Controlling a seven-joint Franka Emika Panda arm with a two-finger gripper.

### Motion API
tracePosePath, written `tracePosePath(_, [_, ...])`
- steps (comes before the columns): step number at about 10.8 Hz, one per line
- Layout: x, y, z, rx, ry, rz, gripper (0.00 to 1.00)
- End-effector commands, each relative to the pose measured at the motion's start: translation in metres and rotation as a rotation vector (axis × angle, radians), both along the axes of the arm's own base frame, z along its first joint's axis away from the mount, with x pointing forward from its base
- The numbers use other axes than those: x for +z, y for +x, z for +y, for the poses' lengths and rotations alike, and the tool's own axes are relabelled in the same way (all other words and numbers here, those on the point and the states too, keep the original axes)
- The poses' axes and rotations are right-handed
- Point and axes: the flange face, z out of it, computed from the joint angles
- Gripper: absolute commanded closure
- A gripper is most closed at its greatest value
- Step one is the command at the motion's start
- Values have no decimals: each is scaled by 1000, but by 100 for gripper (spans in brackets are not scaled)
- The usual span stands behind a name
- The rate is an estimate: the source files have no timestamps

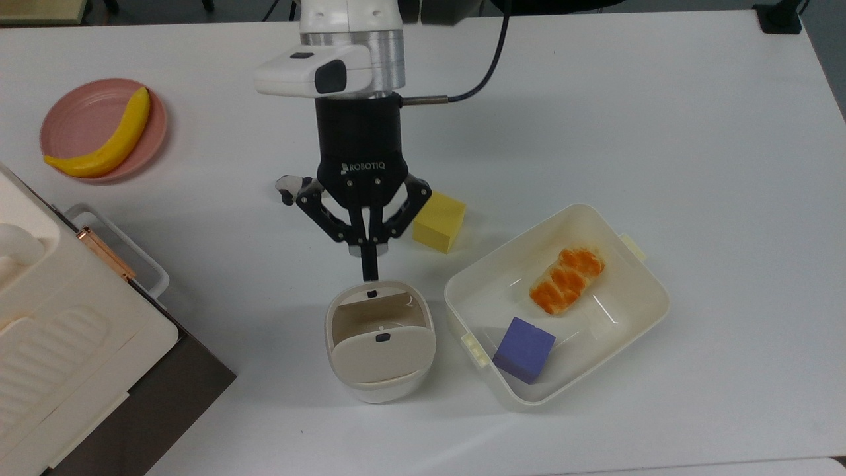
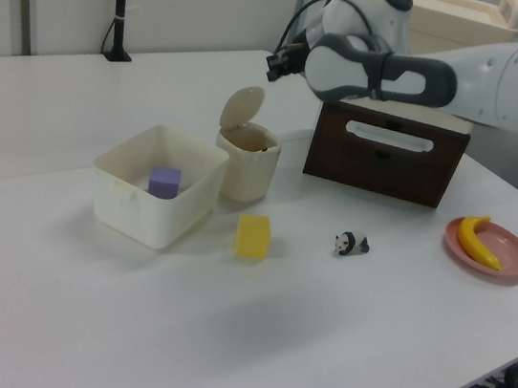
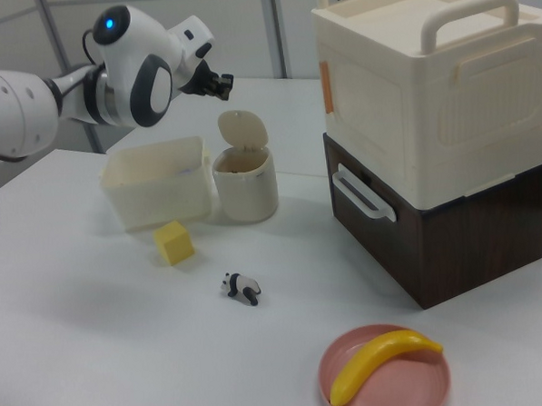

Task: Close the trash can
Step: 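Move the gripper over the cream trash can behind its open lid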

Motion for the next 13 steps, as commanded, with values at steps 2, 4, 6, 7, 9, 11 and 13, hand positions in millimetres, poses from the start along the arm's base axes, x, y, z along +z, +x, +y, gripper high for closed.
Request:
tracePosePath(2, [-15, 31, 14, 27, 11, -160, 100])
tracePosePath(4, [-30, 36, 17, 35, 9, -171, 100])
tracePosePath(6, [-41, 40, 19, 42, -5, -179, 100])
tracePosePath(7, [-49, 42, 18, 49, -24, -169, 100])
tracePosePath(9, [-52, 41, 13, 68, -75, -157, 100])
tracePosePath(11, [-35, 34, 10, 66, -89, -110, 100])
tracePosePath(13, [-19, 22, 4, 65, -116, 8, 100])
